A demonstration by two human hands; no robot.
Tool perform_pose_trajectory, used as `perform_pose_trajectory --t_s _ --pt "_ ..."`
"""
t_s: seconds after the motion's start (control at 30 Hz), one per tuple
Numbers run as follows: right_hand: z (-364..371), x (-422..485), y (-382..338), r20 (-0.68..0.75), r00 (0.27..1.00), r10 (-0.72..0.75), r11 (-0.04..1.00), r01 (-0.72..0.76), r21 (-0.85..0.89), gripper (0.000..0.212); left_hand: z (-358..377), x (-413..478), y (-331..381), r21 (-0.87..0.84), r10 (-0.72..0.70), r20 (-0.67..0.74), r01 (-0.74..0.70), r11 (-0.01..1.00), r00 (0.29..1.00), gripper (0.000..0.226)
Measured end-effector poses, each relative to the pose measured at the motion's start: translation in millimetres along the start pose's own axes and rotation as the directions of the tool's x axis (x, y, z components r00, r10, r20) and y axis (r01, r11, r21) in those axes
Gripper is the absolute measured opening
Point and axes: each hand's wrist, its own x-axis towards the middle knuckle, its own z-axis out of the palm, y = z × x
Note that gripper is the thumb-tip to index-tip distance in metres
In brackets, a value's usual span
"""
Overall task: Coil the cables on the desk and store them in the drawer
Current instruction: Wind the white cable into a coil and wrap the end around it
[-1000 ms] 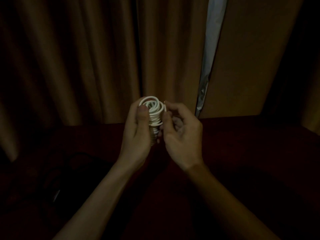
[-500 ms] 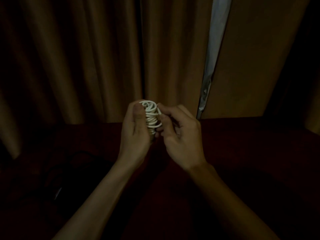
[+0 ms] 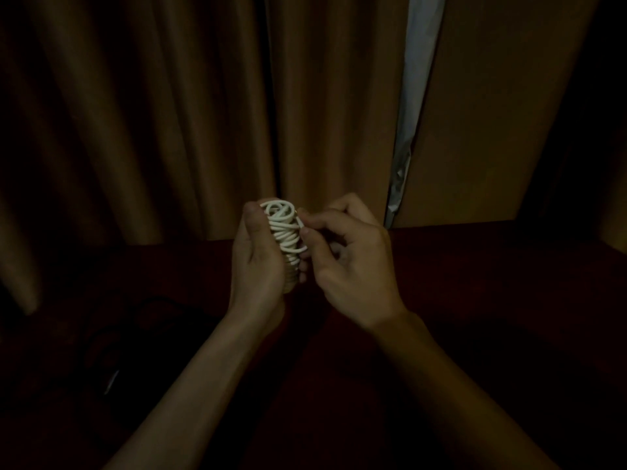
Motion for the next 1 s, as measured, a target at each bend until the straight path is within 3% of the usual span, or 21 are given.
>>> perform_pose_trajectory --t_s 0.13,0.4,0.67,0.73,0.87,1.0 --pt "-0.4 0.8 -1.7 0.016 1.0 0.006 1.0 -0.006 0.002 0.009 1.2 1.0 0.1 -0.073 -0.102 -0.007 0.102 0.992 0.995 0.051" --pt "1.0 -0.5 0.0 0.041 0.992 0.117 0.987 -0.121 0.102 0.01 -1.2 1.3 -0.4 -0.072 -0.118 0.023 0.12 0.99 0.993 0.05" --pt "-11.1 5.4 -2.6 -0.04 0.998 0.051 0.993 -0.046 0.107 0.011 -8.1 -0.1 -4.3 -0.022 0.06 0.295 -0.056 0.998 0.954 0.042" --pt "-13.1 5.9 -4.2 -0.066 0.992 0.106 0.977 -0.091 0.193 0.013 -8.1 -2.8 -5.0 -0.017 0.101 0.339 -0.102 0.995 0.935 0.04" --pt "-12.7 5.4 -4.7 -0.049 0.979 0.2 0.934 -0.175 0.311 0.024 -8.1 -4.9 -4.0 0.006 0.115 0.356 -0.125 0.992 0.927 0.033" --pt "-15.1 6.7 -3.6 0.012 0.978 0.208 0.918 -0.199 0.343 0.02 -10.7 -2.3 0.7 0.007 0.147 0.316 -0.157 0.988 0.937 0.032"
